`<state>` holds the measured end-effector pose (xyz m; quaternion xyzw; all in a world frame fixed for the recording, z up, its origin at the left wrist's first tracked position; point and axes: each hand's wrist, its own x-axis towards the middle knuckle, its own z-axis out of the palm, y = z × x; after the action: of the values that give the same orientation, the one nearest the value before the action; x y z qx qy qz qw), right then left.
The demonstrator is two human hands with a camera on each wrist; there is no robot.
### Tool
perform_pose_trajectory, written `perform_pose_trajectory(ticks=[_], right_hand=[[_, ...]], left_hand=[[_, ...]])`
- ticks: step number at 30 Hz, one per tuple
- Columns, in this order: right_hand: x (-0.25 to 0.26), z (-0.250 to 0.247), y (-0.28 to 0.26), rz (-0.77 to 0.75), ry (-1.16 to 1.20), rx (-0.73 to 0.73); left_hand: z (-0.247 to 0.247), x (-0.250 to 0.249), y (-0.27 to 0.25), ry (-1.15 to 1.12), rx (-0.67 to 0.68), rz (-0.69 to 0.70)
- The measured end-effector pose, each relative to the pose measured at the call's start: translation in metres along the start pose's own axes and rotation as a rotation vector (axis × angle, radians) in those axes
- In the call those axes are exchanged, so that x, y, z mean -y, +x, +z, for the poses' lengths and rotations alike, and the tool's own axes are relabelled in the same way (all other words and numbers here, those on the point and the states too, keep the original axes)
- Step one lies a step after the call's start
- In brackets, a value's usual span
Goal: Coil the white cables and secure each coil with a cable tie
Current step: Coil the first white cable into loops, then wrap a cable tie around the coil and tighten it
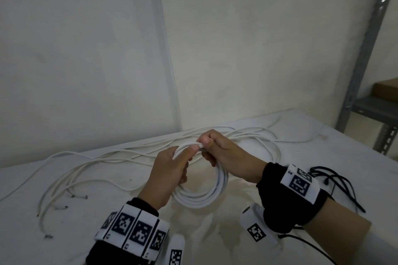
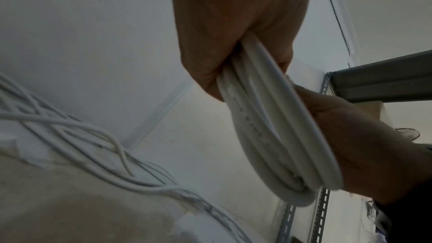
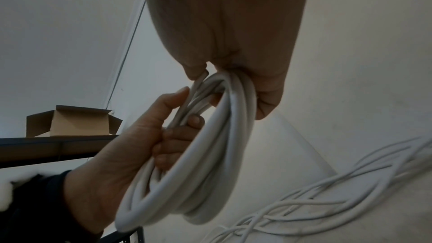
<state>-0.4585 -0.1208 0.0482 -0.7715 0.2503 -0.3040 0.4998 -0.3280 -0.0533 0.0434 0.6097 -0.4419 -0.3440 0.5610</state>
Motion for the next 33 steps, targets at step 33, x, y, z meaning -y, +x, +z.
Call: perform_pose_trajectory(ticks=[33], right_hand=[[-0.064, -0.112, -0.128, 0.846, -0.935, 0.441]], left_hand=[[0.073, 0.013, -0.01, -0.033, 0.043, -0.073]])
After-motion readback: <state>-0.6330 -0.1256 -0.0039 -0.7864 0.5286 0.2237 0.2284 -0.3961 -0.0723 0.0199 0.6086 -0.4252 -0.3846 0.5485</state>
